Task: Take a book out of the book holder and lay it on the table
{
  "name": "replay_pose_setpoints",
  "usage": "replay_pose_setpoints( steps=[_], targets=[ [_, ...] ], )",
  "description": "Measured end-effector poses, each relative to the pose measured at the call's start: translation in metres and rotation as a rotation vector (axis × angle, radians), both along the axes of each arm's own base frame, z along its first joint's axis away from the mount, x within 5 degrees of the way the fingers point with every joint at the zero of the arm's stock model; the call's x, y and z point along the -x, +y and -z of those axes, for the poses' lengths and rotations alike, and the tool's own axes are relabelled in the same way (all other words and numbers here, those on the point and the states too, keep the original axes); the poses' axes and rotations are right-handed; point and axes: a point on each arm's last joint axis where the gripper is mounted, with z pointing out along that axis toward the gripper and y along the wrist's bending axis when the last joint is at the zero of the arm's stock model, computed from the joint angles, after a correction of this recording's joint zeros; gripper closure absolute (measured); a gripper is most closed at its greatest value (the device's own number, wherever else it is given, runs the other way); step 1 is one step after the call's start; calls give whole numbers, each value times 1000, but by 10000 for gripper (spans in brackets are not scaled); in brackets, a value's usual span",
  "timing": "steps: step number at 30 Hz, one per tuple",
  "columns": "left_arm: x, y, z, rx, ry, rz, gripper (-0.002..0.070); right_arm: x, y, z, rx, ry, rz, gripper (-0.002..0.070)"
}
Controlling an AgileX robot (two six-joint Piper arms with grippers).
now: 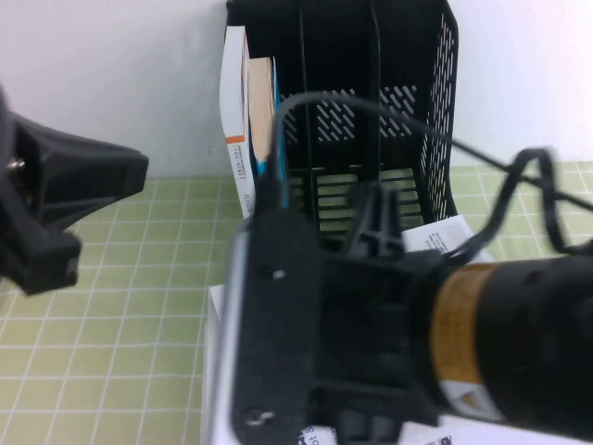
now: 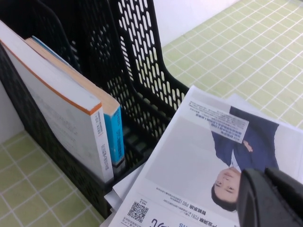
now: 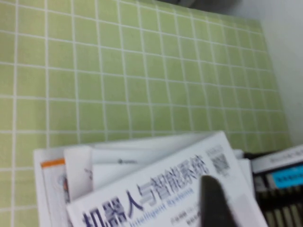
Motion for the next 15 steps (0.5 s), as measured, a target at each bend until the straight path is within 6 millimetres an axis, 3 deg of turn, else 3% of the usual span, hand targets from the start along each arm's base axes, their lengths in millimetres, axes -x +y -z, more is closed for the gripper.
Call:
replay_pose_setpoints(
  steps=[3, 6, 11, 15],
  targets=[
    [17, 4, 2, 19, -26, -11, 678, 3, -21, -15, 23, -39, 21, 479],
    [40, 8, 12, 76, -44, -18, 678, 7, -43, -31, 2, -58, 48, 617],
    [74, 16, 43, 165, -114, -55, 678, 21, -76, -57, -124, -33, 61, 669],
    [89, 23, 83, 238, -139, -121, 678, 31, -99, -54, -164, -24, 43, 675]
  ],
)
